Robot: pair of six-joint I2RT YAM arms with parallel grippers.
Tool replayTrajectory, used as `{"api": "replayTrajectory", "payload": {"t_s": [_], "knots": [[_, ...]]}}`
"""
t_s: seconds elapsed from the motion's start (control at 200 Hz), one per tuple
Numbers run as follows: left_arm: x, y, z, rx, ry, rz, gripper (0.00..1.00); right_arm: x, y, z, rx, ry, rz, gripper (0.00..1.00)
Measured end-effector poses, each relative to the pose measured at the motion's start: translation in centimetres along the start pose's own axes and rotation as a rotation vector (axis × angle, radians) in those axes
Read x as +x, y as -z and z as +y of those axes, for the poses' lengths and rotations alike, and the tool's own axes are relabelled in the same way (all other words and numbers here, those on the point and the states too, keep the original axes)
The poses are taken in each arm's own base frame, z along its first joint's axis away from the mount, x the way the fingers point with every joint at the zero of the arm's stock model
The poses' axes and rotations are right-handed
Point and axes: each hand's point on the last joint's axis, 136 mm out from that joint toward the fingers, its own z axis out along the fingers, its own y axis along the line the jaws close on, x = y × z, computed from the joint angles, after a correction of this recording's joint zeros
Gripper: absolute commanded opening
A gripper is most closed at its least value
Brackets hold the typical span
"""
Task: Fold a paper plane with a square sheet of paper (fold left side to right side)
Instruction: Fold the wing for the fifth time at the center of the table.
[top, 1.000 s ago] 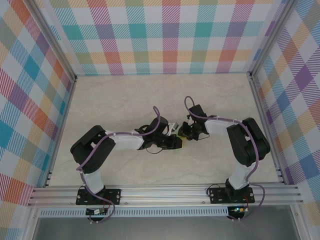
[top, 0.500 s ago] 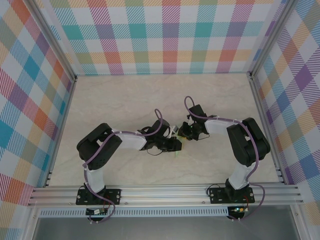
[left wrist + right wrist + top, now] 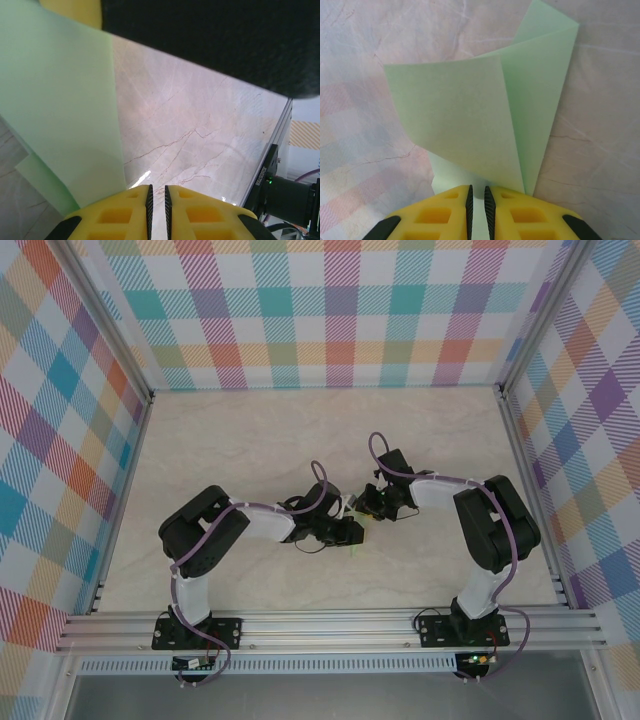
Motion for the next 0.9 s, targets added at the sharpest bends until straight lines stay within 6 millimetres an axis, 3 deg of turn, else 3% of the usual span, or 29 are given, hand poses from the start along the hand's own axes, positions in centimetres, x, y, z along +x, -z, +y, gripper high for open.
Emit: {"api": "replayTrajectory", "payload": {"t_s": [0.49,0.765,0.9], "knots": [[0.6,-0.3,0.9,-0.029,0.015,-0.017,0.08,0.5,1.5,-0.2,0.028,0.020,-0.004,0.13],[0.6,-0.3,1.0,-0.014,0.029,-0.034,0.02,0.8,4.8,1.3,-0.034,0.087,-0.081,0.11],[0.7,-0.3,1.0,-0.013,0.030,-0.035,0.01,2.0,4.3,1.1,-0.072,0.091,-0.052,0.11]]}}
